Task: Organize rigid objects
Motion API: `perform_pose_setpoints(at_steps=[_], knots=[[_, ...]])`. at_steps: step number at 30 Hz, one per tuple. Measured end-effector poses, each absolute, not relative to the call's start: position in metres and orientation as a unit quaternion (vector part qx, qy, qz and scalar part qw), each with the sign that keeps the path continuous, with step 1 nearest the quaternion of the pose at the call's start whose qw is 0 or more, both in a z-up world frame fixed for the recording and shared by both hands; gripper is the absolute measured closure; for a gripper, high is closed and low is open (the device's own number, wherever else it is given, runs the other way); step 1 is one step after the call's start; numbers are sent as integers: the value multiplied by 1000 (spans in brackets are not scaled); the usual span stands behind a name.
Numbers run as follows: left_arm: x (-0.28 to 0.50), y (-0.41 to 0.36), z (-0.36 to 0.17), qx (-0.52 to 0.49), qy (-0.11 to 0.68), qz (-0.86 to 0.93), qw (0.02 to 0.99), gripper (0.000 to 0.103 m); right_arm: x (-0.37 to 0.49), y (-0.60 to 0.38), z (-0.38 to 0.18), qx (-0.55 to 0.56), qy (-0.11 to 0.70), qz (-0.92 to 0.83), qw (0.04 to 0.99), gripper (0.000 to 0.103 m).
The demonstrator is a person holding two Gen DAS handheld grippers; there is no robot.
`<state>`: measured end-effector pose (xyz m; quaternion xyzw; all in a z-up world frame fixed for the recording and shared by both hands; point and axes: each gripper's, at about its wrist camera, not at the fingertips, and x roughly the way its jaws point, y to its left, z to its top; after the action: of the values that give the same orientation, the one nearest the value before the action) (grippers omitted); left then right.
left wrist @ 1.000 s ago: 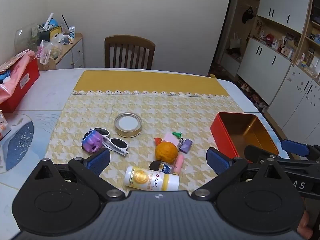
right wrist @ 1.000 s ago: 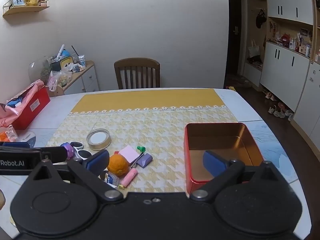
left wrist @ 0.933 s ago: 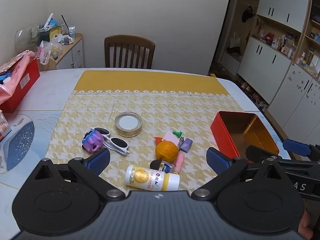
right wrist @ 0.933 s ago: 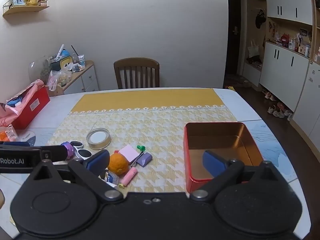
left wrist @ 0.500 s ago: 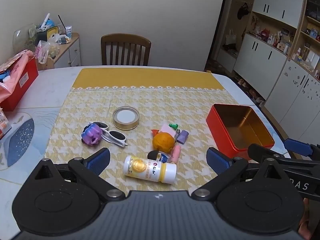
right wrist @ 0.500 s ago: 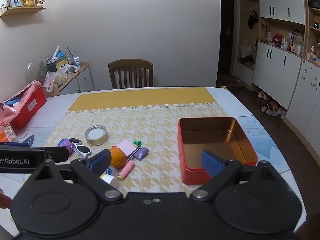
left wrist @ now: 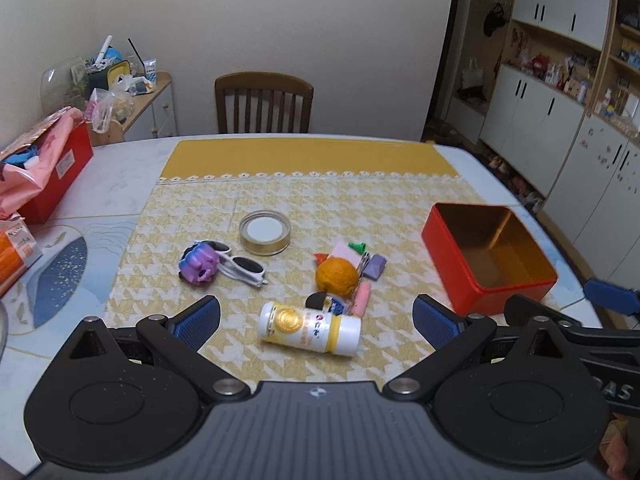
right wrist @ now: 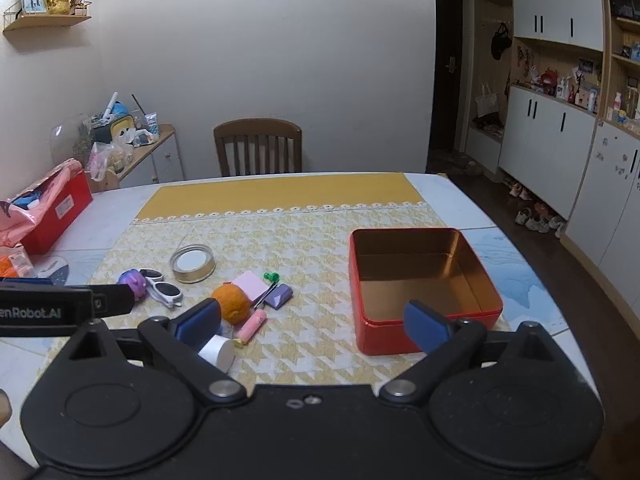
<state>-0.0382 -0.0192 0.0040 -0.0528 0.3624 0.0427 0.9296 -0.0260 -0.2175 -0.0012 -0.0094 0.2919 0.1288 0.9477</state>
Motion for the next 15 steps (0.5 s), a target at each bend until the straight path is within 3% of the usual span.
perform_pose_setpoints(at_steps=[15], knots=[[-45,-22,6,-63,354,59,931,0,-31,-219,5,-7,267,167,949,0]])
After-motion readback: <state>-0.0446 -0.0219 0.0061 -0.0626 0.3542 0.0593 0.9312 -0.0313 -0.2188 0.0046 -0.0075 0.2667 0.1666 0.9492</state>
